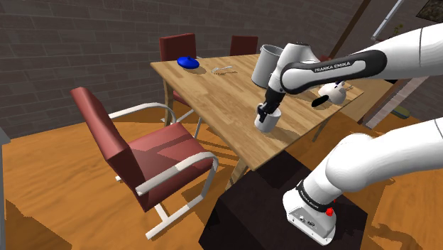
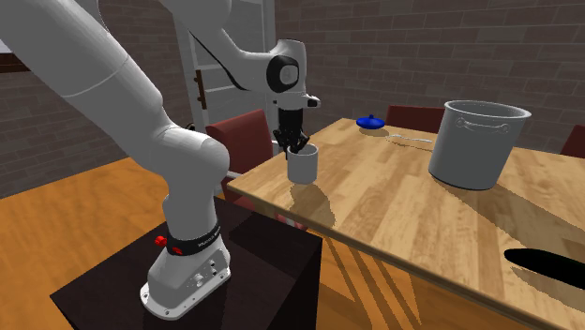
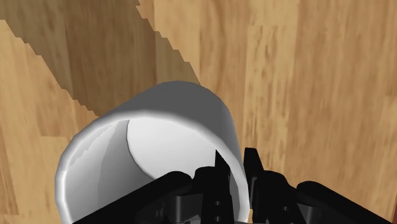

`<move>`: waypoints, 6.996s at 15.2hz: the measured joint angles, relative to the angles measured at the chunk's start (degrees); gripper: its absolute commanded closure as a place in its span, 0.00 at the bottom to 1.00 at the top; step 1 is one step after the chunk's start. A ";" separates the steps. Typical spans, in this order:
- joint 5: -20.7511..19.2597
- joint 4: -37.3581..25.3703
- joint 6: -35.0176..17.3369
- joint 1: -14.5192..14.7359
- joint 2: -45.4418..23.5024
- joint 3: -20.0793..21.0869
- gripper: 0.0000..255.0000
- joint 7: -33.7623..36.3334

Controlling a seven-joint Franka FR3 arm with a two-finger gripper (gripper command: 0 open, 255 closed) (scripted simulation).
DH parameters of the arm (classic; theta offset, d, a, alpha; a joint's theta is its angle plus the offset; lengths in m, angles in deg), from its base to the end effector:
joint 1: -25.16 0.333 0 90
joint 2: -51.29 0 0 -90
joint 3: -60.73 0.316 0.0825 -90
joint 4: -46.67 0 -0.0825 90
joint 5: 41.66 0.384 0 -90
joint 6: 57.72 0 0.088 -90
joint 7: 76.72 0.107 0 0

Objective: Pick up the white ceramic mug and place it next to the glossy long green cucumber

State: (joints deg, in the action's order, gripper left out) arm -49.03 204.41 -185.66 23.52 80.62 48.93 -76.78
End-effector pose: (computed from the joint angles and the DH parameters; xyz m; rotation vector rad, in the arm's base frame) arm 0.3477 -0.0808 0.3637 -3.1343 0.1994 0.0207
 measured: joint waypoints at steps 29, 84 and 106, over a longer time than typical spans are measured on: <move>1.11 -16.79 24.90 0.05 8.19 1.79 1.00 -0.70; 27.55 -62.12 20.13 -23.32 -53.27 -45.23 1.00 -78.78; 33.15 -54.70 9.15 -25.43 -58.74 -41.31 1.00 -82.21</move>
State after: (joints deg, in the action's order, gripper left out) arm -15.87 149.71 -176.51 -1.91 21.88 7.62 -159.00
